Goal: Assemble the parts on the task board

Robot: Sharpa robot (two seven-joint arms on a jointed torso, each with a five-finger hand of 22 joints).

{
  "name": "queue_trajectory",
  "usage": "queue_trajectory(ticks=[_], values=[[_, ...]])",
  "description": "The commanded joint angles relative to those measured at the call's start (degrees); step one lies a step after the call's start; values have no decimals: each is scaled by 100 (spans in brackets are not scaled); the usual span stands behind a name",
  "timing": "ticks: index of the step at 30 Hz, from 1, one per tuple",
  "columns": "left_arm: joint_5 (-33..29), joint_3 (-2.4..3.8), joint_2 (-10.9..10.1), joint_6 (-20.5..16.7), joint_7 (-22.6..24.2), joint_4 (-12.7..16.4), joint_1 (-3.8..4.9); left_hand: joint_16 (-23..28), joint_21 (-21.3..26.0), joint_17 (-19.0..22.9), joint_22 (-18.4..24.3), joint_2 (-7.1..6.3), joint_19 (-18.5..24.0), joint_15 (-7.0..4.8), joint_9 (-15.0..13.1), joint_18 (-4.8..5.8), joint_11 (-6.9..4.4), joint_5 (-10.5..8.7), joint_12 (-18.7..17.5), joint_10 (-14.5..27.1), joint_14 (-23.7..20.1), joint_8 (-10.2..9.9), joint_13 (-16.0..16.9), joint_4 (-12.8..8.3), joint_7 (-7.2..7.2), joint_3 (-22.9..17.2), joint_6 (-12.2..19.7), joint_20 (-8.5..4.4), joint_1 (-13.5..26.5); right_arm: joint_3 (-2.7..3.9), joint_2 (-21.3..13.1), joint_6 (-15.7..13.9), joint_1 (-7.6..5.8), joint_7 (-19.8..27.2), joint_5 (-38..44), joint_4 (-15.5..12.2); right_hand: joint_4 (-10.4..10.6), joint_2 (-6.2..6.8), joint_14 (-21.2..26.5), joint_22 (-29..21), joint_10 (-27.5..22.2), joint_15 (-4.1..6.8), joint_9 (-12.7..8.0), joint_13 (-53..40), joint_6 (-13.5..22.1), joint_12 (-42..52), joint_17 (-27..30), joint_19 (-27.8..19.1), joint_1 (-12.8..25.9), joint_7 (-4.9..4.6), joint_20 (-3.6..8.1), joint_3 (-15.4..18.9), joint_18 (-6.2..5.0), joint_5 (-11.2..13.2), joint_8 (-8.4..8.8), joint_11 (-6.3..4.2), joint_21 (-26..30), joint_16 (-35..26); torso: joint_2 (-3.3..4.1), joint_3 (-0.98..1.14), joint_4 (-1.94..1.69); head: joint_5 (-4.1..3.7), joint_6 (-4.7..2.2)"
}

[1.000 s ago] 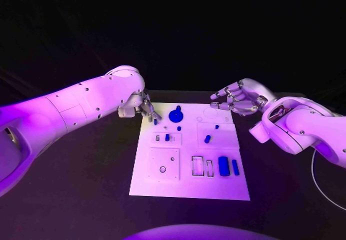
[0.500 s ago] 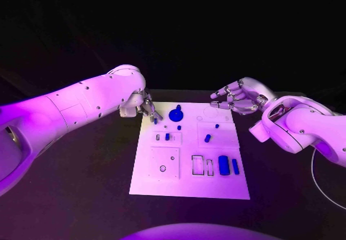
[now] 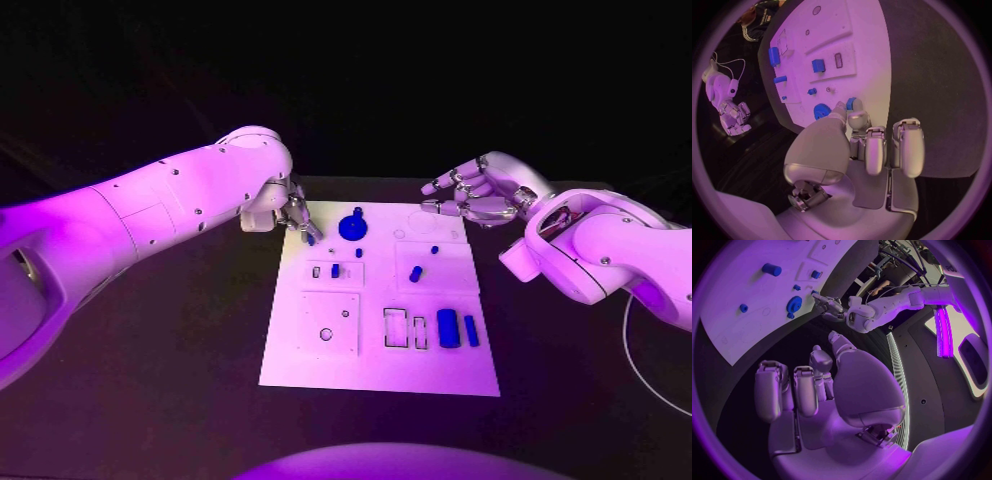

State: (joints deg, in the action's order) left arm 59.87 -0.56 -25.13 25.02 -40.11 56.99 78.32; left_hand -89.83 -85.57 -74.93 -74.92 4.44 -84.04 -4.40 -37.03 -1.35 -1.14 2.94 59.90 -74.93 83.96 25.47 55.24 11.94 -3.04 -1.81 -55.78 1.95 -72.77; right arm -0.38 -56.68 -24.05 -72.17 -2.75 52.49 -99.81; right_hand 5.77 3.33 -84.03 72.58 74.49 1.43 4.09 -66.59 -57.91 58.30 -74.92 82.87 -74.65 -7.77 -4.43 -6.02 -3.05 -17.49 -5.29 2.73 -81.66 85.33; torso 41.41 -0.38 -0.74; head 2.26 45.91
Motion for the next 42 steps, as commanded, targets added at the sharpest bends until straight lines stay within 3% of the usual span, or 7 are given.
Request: queue_trajectory(ticks=[1, 7, 13, 18, 24, 32, 42], values=[[-40, 0, 26, 128, -86, -23, -1, -17, -12, -1507, -1038, 0, -370, -37, -8, 1, -28, 31, 9, -6, 604, 35, -4, -38, 35, -60, 14, -39, -75, 0, 1, 53, 2, 10, 30, -11, -8, -47, -442, -5, -27, 23, -7, 6, -37, -26, -834, -42, -4, 3, 13, -14, -60, 16, 34, -9, 38, -30, 0, 1, 1, -2, 9], [-28, -4, 48, 119, -92, -59, -1, -17, -12, -1507, -1042, 95, -370, -51, -24, 1, -42, 32, -6, -1, 604, 38, -24, -148, 51, -282, 41, -53, -218, 0, -1, 52, 2, 13, 30, -16, -8, -47, -442, -5, -27, 23, -7, 6, -37, -26, -834, -42, -4, 3, 13, -14, -60, 16, 34, -9, 38, -30, 0, 1, 3, -8, 19], [-24, -7, 40, 24, -46, -40, -1, -17, 51, -1507, -985, 162, -342, -61, -30, -16, -39, 45, -78, 49, 604, -7, -84, -605, 29, -1104, 167, -80, -682, 0, -4, 62, 2, 10, 30, -14, -8, -47, -442, -5, -27, 23, -7, 6, -37, -26, -834, -42, -4, 3, 13, -14, -60, 16, 34, -9, 38, -30, -3, 1, 2, -18, 23], [-158, -8, -74, -161, 41, 123, -1, -17, 98, -1507, -955, -305, -331, -15, -150, -26, -12, 43, -98, -1, 604, 113, -145, -828, -14, -2453, 182, -38, -191, 0, -8, 79, 2, 1, 30, -8, -11, -55, -442, -1, -20, 24, -6, -3, -40, -10, -832, -39, -11, 2, 13, -19, -59, 17, 35, -9, 37, -31, -11, 3, -1, -25, 19], [-344, -16, -396, -626, 156, 607, 2, -17, 140, -1507, -929, -563, -321, -10, -281, -35, -16, 117, -86, -44, 604, 268, -183, -996, 1, -3313, 189, -42, 270, 0, -36, 91, 1, -22, 30, -17, -12, -56, -442, -4, -20, 24, -6, -2, -42, -11, -832, -41, -12, 2, 14, -20, -60, 14, 35, -9, 39, -31, -17, 8, -14, -14, -5], [-476, -116, -855, -1297, 320, 1390, -29, -17, 135, -1507, -942, -672, -330, -23, -329, -33, -25, 182, -46, -93, 604, 336, -167, -1098, 21, -3609, 166, -52, 465, 0, -57, 121, 0, -38, 30, -22, -13, -57, -442, -5, -19, 24, -6, -4, -42, -8, -833, -41, -14, 3, 14, -21, -60, 11, 35, -9, 39, -31, -40, 10, -29, -17, 14], [-270, -159, -1338, -1771, 547, 2206, -265, -17, 105, -1507, -976, -760, -348, -36, -348, -24, -42, 268, -7, -139, 604, 374, -140, -1183, 37, -3778, 126, -65, 570, -1, -62, 152, 0, -49, 30, -4, -14, -58, -442, -4, -17, 24, -5, -7, -45, -2, -833, -40, -15, 3, 14, -22, -60, 2, 34, -9, 39, -31, -40, 4, -37, 1, 35]])
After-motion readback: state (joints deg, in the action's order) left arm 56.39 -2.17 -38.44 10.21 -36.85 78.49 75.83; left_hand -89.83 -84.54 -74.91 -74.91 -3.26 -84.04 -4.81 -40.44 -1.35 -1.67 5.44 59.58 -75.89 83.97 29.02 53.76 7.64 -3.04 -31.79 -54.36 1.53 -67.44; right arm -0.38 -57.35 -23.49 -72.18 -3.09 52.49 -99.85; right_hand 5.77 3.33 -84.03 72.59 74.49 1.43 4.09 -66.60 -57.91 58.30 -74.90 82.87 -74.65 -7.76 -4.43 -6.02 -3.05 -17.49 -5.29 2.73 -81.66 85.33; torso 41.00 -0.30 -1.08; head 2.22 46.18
